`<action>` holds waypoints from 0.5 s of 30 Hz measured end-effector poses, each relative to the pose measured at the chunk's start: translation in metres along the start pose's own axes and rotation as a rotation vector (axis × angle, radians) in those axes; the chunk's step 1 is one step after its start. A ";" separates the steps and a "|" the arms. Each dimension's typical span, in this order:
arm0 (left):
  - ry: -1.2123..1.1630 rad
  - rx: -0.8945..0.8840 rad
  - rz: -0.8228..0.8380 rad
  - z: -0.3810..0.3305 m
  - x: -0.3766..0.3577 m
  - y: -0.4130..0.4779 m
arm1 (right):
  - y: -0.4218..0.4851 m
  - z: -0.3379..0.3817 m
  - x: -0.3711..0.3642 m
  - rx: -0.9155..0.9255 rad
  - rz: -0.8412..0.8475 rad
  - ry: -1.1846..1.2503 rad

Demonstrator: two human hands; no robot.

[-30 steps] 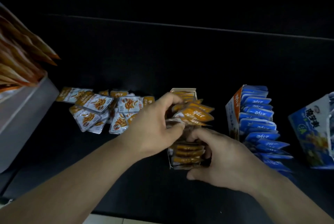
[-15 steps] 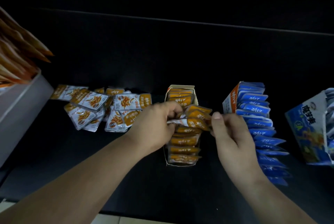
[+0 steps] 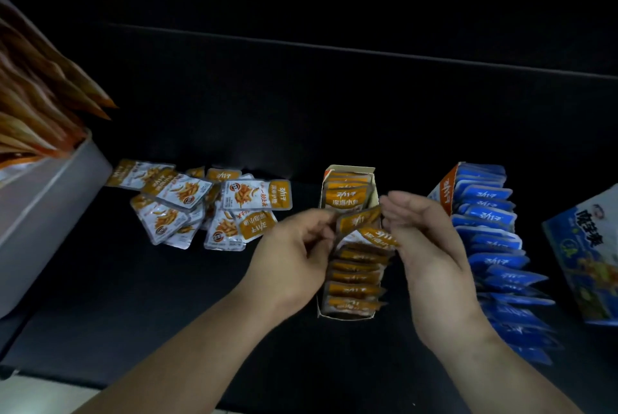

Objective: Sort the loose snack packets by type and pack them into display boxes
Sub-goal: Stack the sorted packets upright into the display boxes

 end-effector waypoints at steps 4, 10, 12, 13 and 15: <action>0.050 -0.024 -0.110 -0.001 0.012 -0.011 | 0.010 -0.008 -0.010 0.075 0.115 -0.317; -0.022 0.031 -0.159 0.020 0.013 -0.024 | 0.025 -0.021 -0.001 0.234 0.044 -0.835; -0.061 0.041 -0.149 0.023 0.009 -0.027 | 0.024 -0.030 -0.007 0.084 0.202 -0.830; -0.084 0.044 -0.132 0.022 0.005 -0.029 | 0.021 -0.034 -0.005 0.018 0.234 -0.825; -0.113 0.049 -0.117 0.023 0.003 -0.035 | 0.018 -0.023 0.000 0.099 0.160 -0.878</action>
Point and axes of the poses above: each hand's wrist, its own y-axis towards the middle knuckle, its own x-axis out of the back of the hand, z = x × y, the point moved 7 cm from there along y, towards the middle knuckle, and after that the axes turned 2 degrees about -z, right-handed, at the moved point
